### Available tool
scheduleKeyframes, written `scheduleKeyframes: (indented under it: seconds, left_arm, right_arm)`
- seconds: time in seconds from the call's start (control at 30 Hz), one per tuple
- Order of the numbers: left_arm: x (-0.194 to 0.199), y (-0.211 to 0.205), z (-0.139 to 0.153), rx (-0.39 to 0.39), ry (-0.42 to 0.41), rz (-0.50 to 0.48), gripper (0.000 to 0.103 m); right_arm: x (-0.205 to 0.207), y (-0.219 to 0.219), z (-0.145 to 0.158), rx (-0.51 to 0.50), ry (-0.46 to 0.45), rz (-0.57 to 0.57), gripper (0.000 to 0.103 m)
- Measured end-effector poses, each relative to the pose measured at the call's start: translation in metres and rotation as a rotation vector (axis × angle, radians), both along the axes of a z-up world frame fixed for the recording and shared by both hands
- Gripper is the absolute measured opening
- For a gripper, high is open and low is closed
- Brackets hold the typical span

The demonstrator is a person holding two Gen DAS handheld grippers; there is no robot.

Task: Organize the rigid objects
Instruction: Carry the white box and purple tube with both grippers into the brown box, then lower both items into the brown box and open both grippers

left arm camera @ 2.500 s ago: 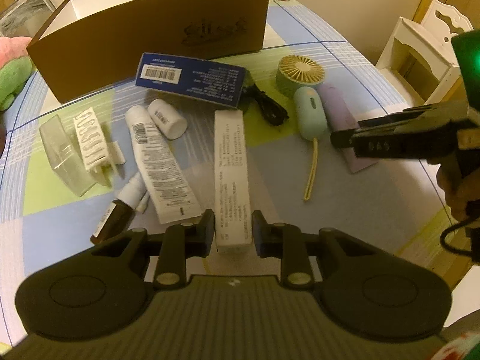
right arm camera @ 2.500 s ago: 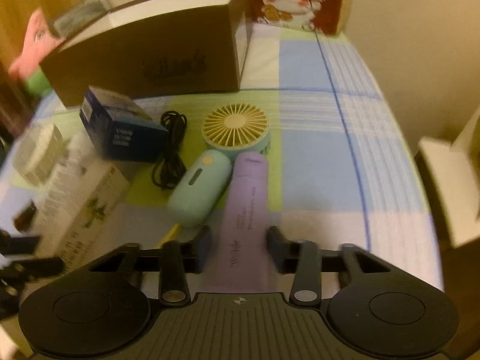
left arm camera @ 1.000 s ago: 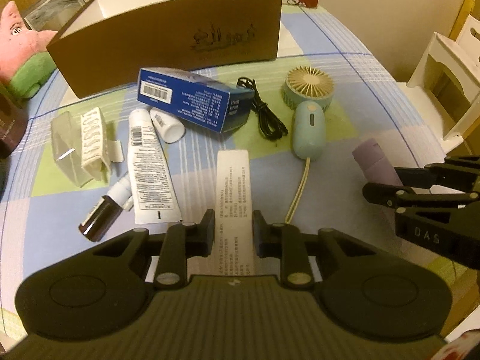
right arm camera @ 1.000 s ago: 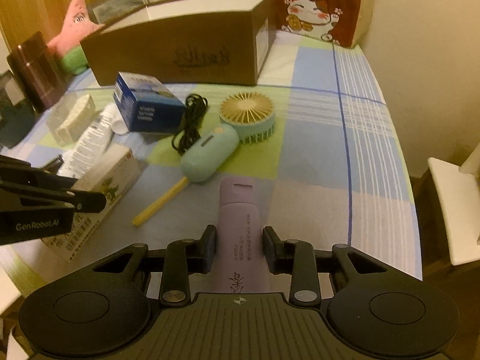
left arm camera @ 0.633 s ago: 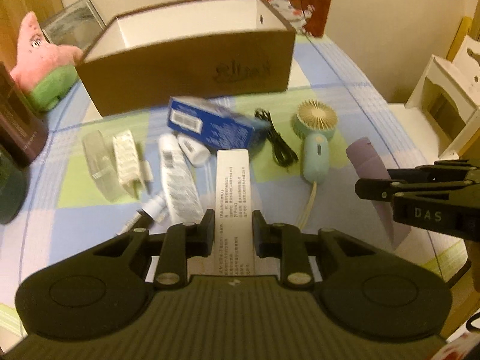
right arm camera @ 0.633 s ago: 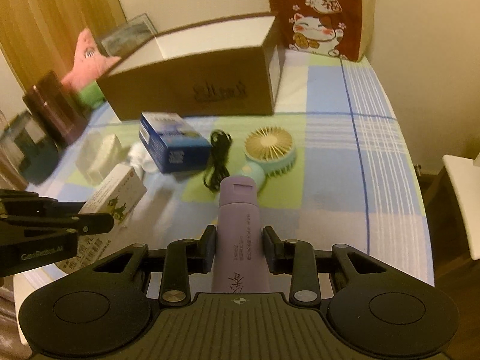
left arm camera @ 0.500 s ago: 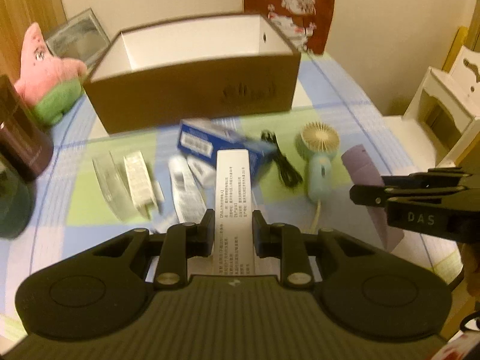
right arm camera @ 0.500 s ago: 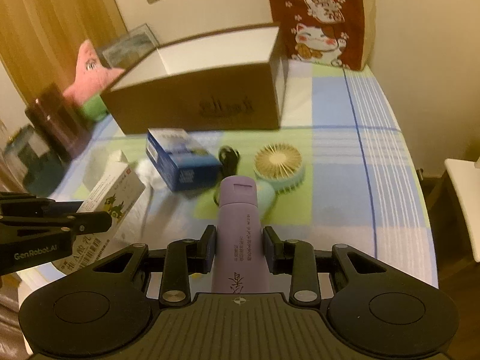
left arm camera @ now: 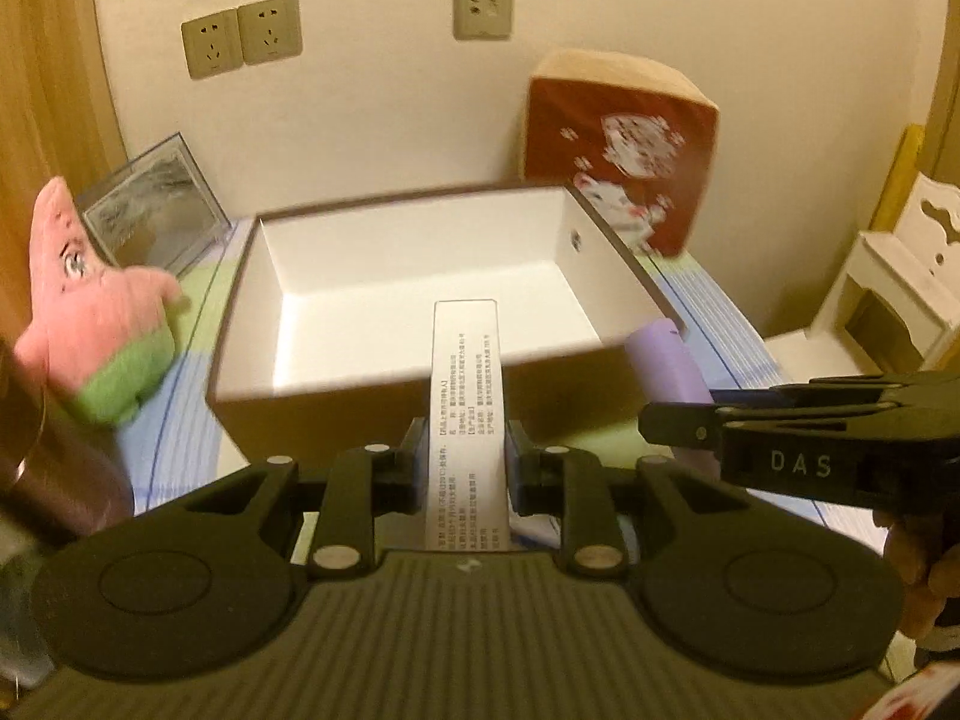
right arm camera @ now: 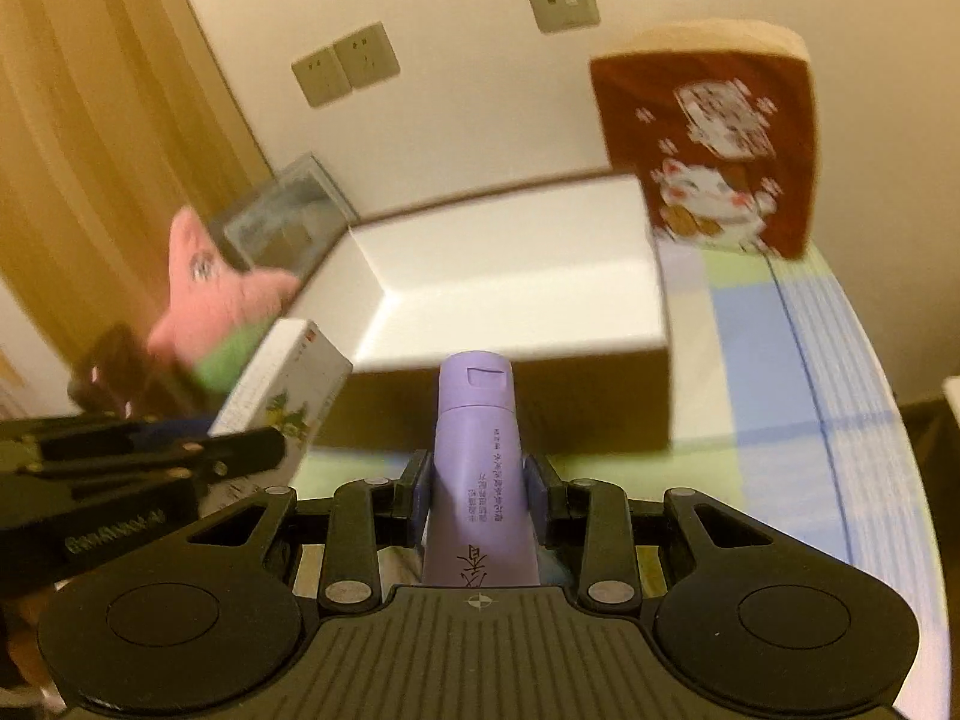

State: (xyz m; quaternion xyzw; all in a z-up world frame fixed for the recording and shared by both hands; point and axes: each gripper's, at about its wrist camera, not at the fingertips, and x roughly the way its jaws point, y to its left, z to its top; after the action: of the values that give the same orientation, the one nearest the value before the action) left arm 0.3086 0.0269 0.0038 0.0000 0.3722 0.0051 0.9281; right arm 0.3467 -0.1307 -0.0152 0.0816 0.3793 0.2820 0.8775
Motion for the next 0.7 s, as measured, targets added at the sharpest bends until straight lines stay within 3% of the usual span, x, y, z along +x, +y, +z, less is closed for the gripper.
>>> scheduleKeyframes:
  seconds: [0.3,0.7]
  left_arm:
    - [0.088,0.045,0.001,-0.02,-0.01,0.036,0.023]
    - [0.164,0.068,-0.039,-0.068,0.049,0.052,0.023]
  right_arm:
    - [0.082,0.052,0.007,0.031,-0.008,-0.03,0.033]
    - [0.156,0.078,-0.036,-0.042,0.059,-0.121,0.033]
